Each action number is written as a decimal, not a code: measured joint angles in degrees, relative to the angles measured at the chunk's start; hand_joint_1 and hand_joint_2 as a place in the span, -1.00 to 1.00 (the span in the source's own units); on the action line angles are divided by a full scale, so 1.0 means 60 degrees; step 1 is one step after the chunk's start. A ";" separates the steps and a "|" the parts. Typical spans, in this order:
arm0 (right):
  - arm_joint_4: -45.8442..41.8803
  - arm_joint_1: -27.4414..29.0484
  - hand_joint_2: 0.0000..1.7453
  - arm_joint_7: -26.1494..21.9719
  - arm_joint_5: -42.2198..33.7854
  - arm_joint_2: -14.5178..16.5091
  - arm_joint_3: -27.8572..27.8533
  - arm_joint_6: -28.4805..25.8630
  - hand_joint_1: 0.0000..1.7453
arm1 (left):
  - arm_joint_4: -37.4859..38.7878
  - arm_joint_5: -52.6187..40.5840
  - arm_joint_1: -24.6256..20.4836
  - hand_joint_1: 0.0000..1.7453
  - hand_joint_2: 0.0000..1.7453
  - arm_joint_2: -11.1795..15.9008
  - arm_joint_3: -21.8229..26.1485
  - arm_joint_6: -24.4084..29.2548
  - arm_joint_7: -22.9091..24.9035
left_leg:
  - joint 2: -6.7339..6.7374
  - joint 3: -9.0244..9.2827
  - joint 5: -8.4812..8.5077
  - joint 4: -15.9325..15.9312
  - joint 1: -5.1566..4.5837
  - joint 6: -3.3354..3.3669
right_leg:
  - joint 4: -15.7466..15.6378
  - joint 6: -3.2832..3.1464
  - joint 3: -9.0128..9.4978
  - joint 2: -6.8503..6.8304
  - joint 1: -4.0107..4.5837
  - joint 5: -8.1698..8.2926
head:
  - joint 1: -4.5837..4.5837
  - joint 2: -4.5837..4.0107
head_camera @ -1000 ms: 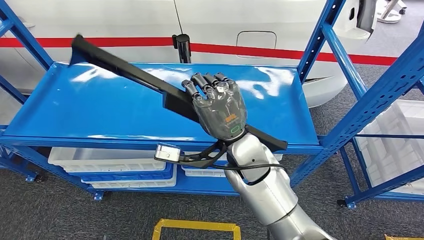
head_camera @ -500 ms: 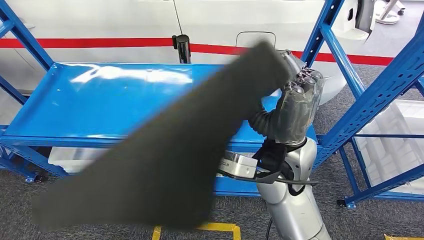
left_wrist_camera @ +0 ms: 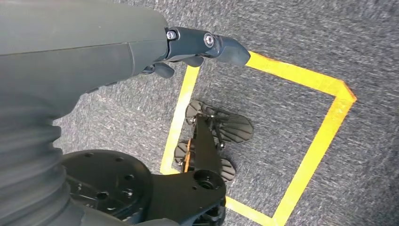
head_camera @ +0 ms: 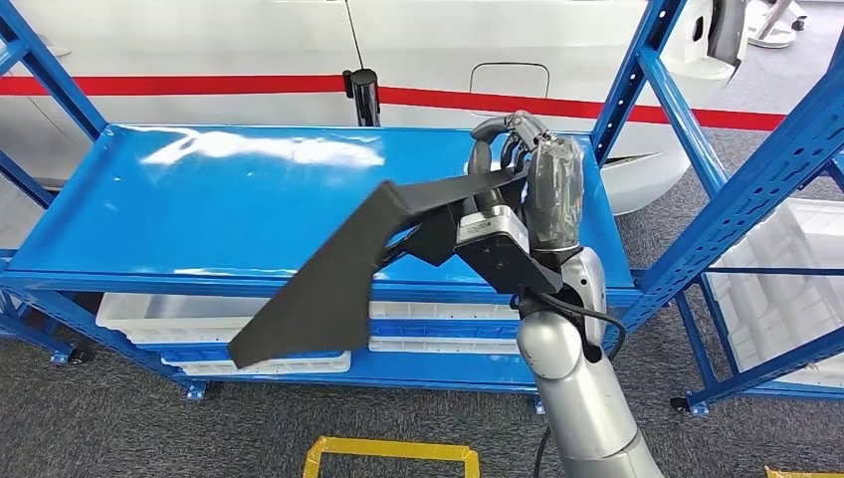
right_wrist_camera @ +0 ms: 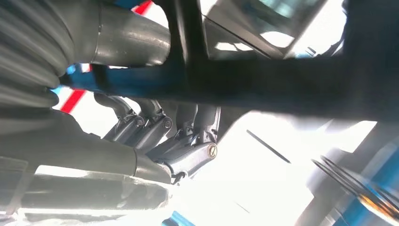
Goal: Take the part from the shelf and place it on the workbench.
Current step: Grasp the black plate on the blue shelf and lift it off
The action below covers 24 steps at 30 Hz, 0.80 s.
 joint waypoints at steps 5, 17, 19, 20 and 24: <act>0.0961 -0.0131 1.00 0.0063 0.0356 -0.0073 -0.0142 0.0028 1.00 | 0.0000 -0.0077 0.0080 -1.00 1.00 -0.0002 0.0026 -0.0127 -0.0001 | 0.0000 -0.0031 -0.0045 0.0079 -0.0014 0.0076 | 0.0000 0.0030 0.0005 0.0000 -0.0025 -0.0002 | -0.0003 0.0000; 0.1677 -0.0435 1.00 0.0288 0.0877 -0.0336 -0.0230 -0.0006 1.00 | 0.0001 -0.0348 0.0085 -1.00 1.00 -0.0090 0.0038 -0.0210 -0.0040 | 0.0049 0.0120 0.0189 -0.0220 0.0026 0.0421 | 0.2572 0.0199 -0.1073 -0.0048 -0.0067 -0.1155 | 0.0048 0.0000; 0.1795 -0.0502 1.00 0.0290 0.0916 -0.0386 -0.0231 -0.0036 1.00 | -0.0001 -0.0408 0.0074 -1.00 1.00 -0.0100 0.0036 -0.0243 -0.0063 | 0.0038 0.0065 0.0182 -0.0144 0.0023 0.0352 | 0.1235 0.0356 -0.0310 -0.0071 -0.0136 -0.0691 | 0.0054 0.0000; 0.1843 -0.0543 1.00 0.0281 0.0925 -0.0403 -0.0229 -0.0047 1.00 | -0.0002 -0.0430 0.0058 -1.00 1.00 -0.0104 0.0035 -0.0256 -0.0077 | 0.0028 0.0018 0.0171 -0.0084 0.0011 0.0292 | 0.0713 0.0371 0.0006 -0.0069 -0.0133 -0.0486 | 0.0050 0.0000; 0.1969 -0.0700 1.00 0.0228 0.0947 -0.0467 -0.0231 -0.0128 1.00 | -0.0004 -0.0438 -0.0031 -1.00 1.00 -0.0101 0.0035 -0.0272 -0.0117 | 0.0002 -0.0174 0.0148 0.0175 -0.0005 0.0069 | 0.0304 0.0193 0.0125 -0.0030 -0.0138 -0.0305 | 0.0033 0.0000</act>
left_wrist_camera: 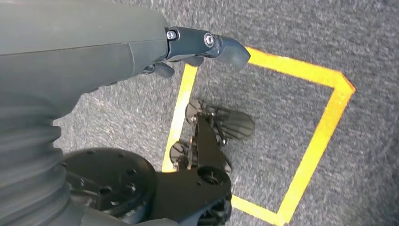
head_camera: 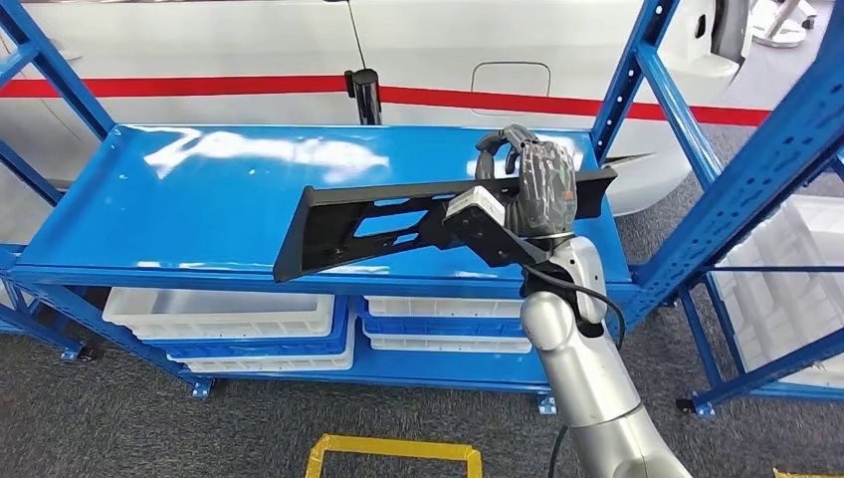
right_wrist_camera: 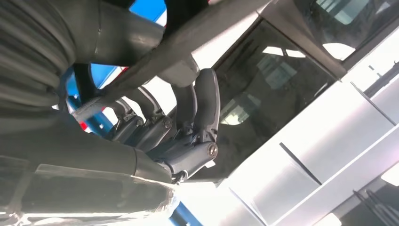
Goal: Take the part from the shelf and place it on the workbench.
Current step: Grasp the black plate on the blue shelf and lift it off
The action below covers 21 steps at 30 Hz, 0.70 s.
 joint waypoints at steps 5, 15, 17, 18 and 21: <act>0.0109 -0.0288 1.00 -0.0026 -0.0079 -0.0038 -0.0002 -0.0062 1.00 | 0.0000 0.0030 -0.0155 -1.00 1.00 0.0002 0.0000 -0.0076 -0.0083 | 0.0067 -0.0818 -0.1489 0.2095 0.0123 -0.0211 | 0.0016 -0.0368 -0.0251 -0.0012 0.0025 0.0237 | -0.0052 0.0000; 0.0188 -0.0444 1.00 -0.0033 -0.0119 -0.0163 -0.0004 -0.0170 1.00 | -0.0047 0.0038 -0.0442 -1.00 1.00 0.0052 0.0002 -0.0138 -0.0177 | 0.0169 0.0819 -0.0792 0.0037 -0.0157 0.0396 | -0.0091 -0.0174 -0.0538 -0.0081 0.0196 0.0724 | -0.0054 0.0000; 0.0180 -0.0475 1.00 -0.0028 -0.0117 -0.0191 -0.0005 -0.0197 1.00 | -0.0048 0.0041 -0.0488 -1.00 1.00 0.0032 0.0004 -0.0138 -0.0181 | 0.0213 0.0805 -0.0513 -0.0234 -0.0125 0.0519 | 0.0099 -0.0137 -0.0711 -0.0071 0.0241 0.0547 | -0.0049 0.0000; 0.0178 -0.0501 1.00 -0.0024 -0.0114 -0.0215 -0.0007 -0.0207 1.00 | -0.0049 0.0041 -0.0520 -1.00 1.00 0.0021 0.0004 -0.0138 -0.0184 | 0.0232 0.0754 -0.0357 -0.0352 -0.0093 0.0553 | 0.0467 -0.0172 -0.0890 -0.0062 0.0254 0.0259 | -0.0033 0.0000; 0.0182 -0.0530 1.00 -0.0011 -0.0103 -0.0286 -0.0014 -0.0216 1.00 | -0.0051 0.0041 -0.0585 -1.00 1.00 -0.0023 0.0005 -0.0139 -0.0187 | 0.0238 0.0406 -0.0048 -0.0403 -0.0063 0.0522 | 0.2215 -0.0183 -0.1479 -0.0051 0.0147 -0.0728 | 0.0002 0.0000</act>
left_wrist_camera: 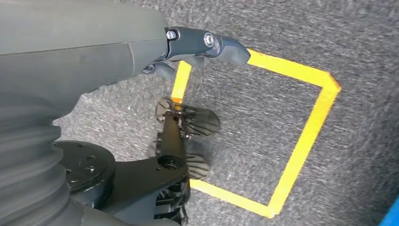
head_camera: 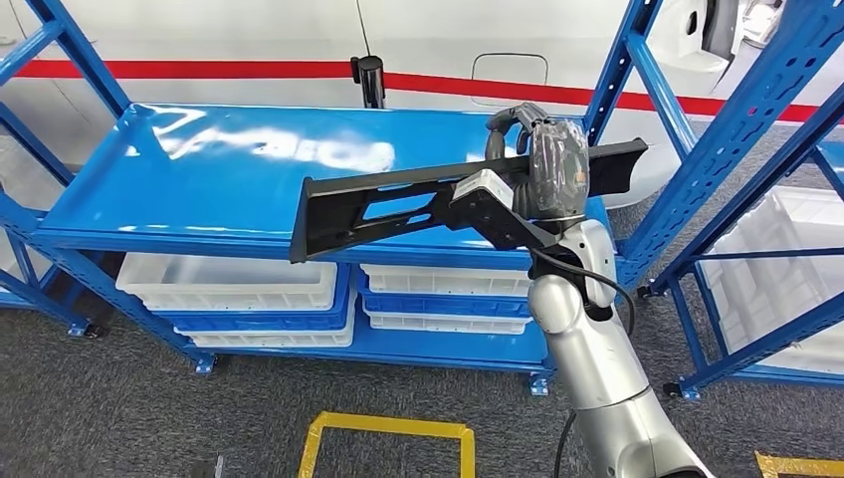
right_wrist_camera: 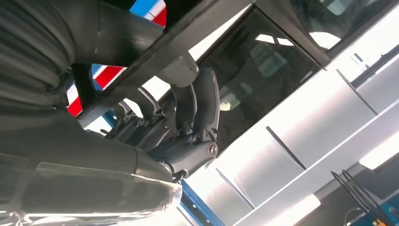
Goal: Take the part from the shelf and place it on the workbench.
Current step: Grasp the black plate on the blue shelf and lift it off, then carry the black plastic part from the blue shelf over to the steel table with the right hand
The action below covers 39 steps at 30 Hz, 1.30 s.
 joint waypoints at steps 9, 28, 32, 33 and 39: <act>0.0008 -0.0001 1.00 0.0023 0.0014 -0.0066 -0.0008 -0.0015 1.00 | -0.0026 0.0000 -0.0003 -1.00 1.00 -0.0057 0.0008 -0.0021 -0.0076 | -0.0057 -0.0936 0.0482 0.0517 0.0071 -0.0477 | -0.2020 0.0273 0.1694 0.0059 -0.0214 0.0291 | 0.0017 0.0000; 0.0145 -0.0074 1.00 -0.0013 -0.0157 -0.0308 -0.0048 -0.0216 1.00 | -0.0066 0.0020 -0.0137 -1.00 1.00 -0.0016 0.0022 -0.0278 -0.0542 | -0.0070 0.0284 -0.0363 0.0129 -0.0038 0.0127 | -0.1500 0.0081 0.0396 0.0009 -0.0015 0.0787 | -0.0031 0.0000; 0.0277 -0.0119 1.00 -0.0018 -0.0169 -0.0389 -0.0048 -0.0230 1.00 | -0.0066 0.0044 -0.0154 -1.00 1.00 -0.0050 0.0027 -0.0314 -0.0580 | -0.0049 -0.0328 0.0121 0.0112 -0.0036 0.0020 | 0.0500 0.0241 -0.0025 0.0007 -0.0108 -0.0099 | 0.0015 0.0000; 0.0304 -0.0117 1.00 -0.0018 -0.0168 -0.0403 -0.0048 -0.0230 1.00 | -0.0066 0.0044 -0.0152 -1.00 1.00 -0.0060 0.0029 -0.0314 -0.0580 | -0.0046 -0.0489 0.0236 0.0124 -0.0017 -0.0034 | 0.0447 0.0377 0.0172 0.0004 -0.0137 0.0076 | 0.0018 0.0000; 0.0426 -0.0247 1.00 -0.0028 -0.0219 -0.0408 -0.0028 -0.0251 1.00 | -0.0073 0.0099 -0.0141 -1.00 1.00 -0.0067 0.0063 -0.0344 -0.0729 | -0.0062 -0.1171 0.0739 0.0438 -0.0017 -0.0405 | -0.2155 0.0292 0.2019 0.0014 -0.0097 0.0060 | 0.0006 0.0000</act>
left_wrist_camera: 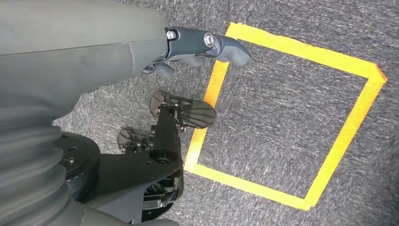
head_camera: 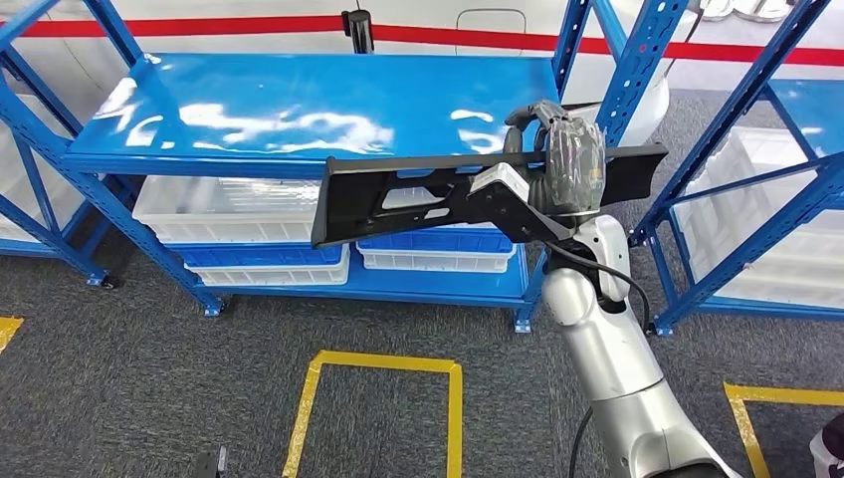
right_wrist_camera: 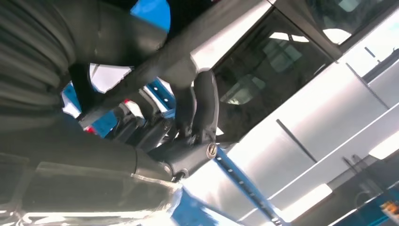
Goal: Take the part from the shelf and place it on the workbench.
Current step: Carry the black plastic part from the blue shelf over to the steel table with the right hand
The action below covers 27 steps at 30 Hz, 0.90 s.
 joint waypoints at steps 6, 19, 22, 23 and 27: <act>0.0253 -0.0154 1.00 -0.0023 -0.0070 0.0034 0.0009 -0.0006 1.00 | 0.0004 0.0090 0.0048 -1.00 1.00 0.0022 0.0075 0.0001 -0.0199 | -0.0038 -0.0659 -0.1756 0.1966 0.0183 -0.0279 | 0.0048 -0.0530 -0.0553 -0.0061 -0.0054 0.0574 | -0.0020 0.0000; 0.0799 -0.0501 1.00 -0.0325 -0.0268 0.0025 0.0058 -0.0122 1.00 | -0.0023 0.0199 -0.0023 -1.00 1.00 0.0040 0.0179 0.0003 -0.0468 | -0.0024 0.1472 -0.1036 -0.0439 0.0029 0.0405 | 0.0209 -0.0165 -0.1571 -0.0035 0.0118 0.1116 | -0.0015 0.0000; 0.0908 -0.0538 1.00 -0.0352 -0.0284 -0.0032 0.0073 -0.0161 1.00 | -0.0020 0.0203 -0.0037 -1.00 1.00 0.0011 0.0180 -0.0006 -0.0512 | 0.0010 0.1040 -0.0566 -0.0549 0.0028 0.0436 | 0.1929 -0.0262 -0.2056 -0.0024 0.0070 -0.0056 | 0.0056 0.0000; 0.0947 -0.0528 1.00 -0.0356 -0.0287 -0.0049 0.0077 -0.0166 1.00 | -0.0019 0.0204 -0.0036 -1.00 1.00 0.0003 0.0180 -0.0012 -0.0527 | 0.0015 0.0860 -0.0427 -0.0540 0.0028 0.0406 | 0.2399 -0.0181 -0.2081 -0.0023 0.0052 -0.0141 | 0.0070 0.0000; 0.1054 -0.0549 1.00 -0.0360 -0.0276 -0.0062 0.0094 -0.0170 1.00 | -0.0020 0.0230 -0.0036 -1.00 1.00 -0.0034 0.0186 -0.0025 -0.0567 | 0.0019 0.0145 0.0046 -0.0384 0.0032 0.0224 | 0.1321 0.0177 -0.0699 -0.0025 -0.0025 0.0330 | 0.0087 0.0000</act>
